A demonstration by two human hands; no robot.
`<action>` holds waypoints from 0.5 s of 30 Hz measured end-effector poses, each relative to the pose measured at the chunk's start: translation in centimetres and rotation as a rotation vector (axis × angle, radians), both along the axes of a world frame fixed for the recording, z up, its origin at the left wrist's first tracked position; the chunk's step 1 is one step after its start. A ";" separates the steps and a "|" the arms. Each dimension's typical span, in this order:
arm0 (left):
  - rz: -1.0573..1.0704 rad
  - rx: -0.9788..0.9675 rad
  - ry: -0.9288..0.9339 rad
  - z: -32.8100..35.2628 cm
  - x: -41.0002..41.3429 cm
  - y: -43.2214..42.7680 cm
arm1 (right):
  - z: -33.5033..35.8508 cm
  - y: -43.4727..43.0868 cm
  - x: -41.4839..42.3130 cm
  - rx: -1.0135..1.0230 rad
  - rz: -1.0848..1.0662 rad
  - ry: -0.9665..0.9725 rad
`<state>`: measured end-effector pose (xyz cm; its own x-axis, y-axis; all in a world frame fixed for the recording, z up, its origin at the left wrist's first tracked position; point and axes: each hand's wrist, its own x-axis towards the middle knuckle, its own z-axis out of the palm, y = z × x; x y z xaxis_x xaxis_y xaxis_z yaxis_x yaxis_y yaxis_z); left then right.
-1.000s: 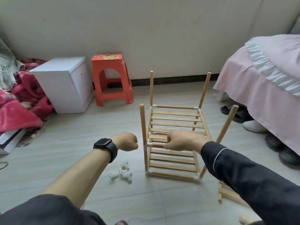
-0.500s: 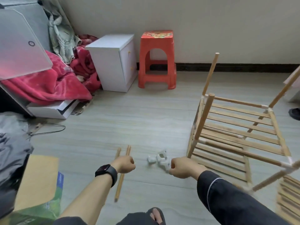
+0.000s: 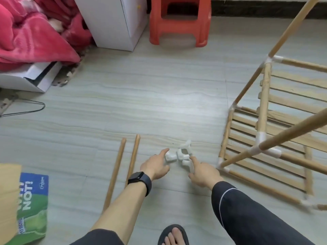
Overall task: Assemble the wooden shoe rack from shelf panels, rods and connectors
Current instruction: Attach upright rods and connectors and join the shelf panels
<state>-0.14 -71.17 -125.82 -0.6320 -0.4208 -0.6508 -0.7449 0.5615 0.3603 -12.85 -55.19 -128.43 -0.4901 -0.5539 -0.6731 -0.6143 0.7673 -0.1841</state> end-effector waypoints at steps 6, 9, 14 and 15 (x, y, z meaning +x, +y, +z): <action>-0.009 -0.078 0.035 -3.3 -0.3 0.0 | -1.9 1.0 0.2 0.002 0.071 0.065; 0.033 -0.082 0.047 -3.0 0.3 0.0 | -0.2 1.8 0.7 -0.007 0.134 0.082; 0.200 0.039 0.250 3.4 -0.2 -0.3 | 7.4 2.0 1.5 -0.163 0.157 0.158; 0.233 0.076 0.320 5.6 -0.6 -0.2 | 9.5 2.1 1.7 -0.205 0.155 0.172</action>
<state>-0.72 -71.38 -120.26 -0.7010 -0.5350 -0.4716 -0.6927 0.3534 0.6287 -11.18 -53.12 -118.97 -0.4860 -0.7467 -0.4541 -0.7568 0.6194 -0.2085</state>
